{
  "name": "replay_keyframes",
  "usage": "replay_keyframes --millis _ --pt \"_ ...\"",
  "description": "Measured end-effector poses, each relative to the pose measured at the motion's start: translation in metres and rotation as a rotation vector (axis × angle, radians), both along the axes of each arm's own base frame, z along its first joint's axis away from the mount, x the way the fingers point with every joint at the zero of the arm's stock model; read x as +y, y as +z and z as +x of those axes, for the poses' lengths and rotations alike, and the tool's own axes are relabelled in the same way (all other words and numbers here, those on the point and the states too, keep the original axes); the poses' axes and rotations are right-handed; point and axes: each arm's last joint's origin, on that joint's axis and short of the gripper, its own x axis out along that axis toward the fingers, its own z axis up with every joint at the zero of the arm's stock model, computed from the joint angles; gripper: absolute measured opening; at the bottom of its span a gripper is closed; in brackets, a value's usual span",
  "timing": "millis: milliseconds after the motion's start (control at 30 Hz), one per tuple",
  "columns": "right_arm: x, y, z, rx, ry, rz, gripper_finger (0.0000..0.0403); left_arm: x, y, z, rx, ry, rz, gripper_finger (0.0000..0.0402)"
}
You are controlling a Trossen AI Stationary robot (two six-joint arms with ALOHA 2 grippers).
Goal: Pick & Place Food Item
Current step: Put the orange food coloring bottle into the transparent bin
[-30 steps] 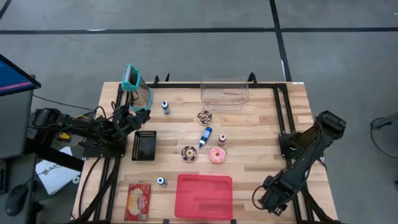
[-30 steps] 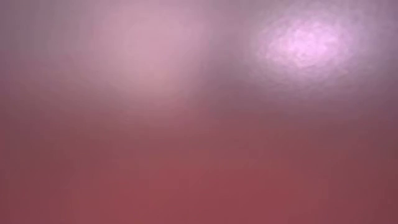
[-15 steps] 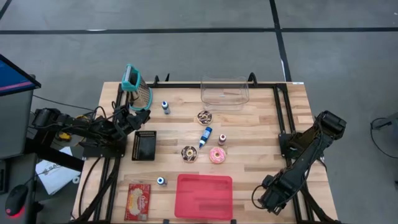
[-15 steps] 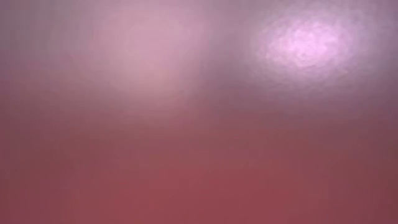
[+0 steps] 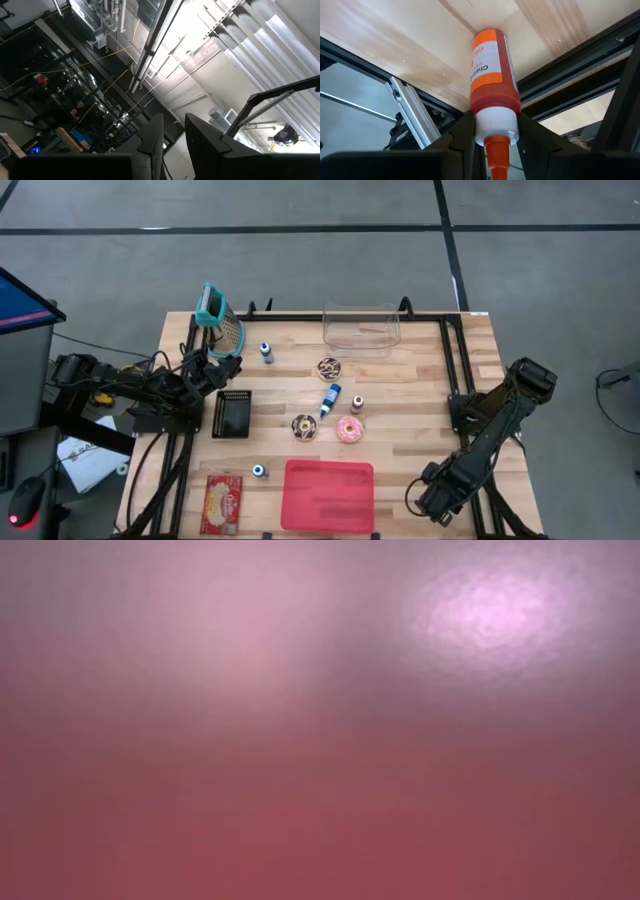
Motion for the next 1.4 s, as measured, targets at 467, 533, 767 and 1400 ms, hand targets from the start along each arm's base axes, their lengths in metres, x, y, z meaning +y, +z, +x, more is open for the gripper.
replay_keyframes --millis 467,533,767,1400 --pt "-0.074 0.072 0.059 -0.489 -0.309 -0.174 0.0105 0.0 0.0 0.0 -0.001 -0.006 0.001 0.0076" --pt "-0.097 0.084 0.071 -0.58 -0.362 -0.224 0.0105 0.0 0.0 0.0 -0.002 -0.01 0.003 0.0076" --pt "-0.192 0.114 0.112 -0.788 -0.438 -0.391 0.0105 -0.002 0.0 0.0 -0.004 -0.044 0.032 0.0076" --pt "-0.443 0.114 0.141 -0.526 -0.299 -0.402 0.0105 -0.002 0.001 0.0 0.005 -0.013 0.072 0.0076"
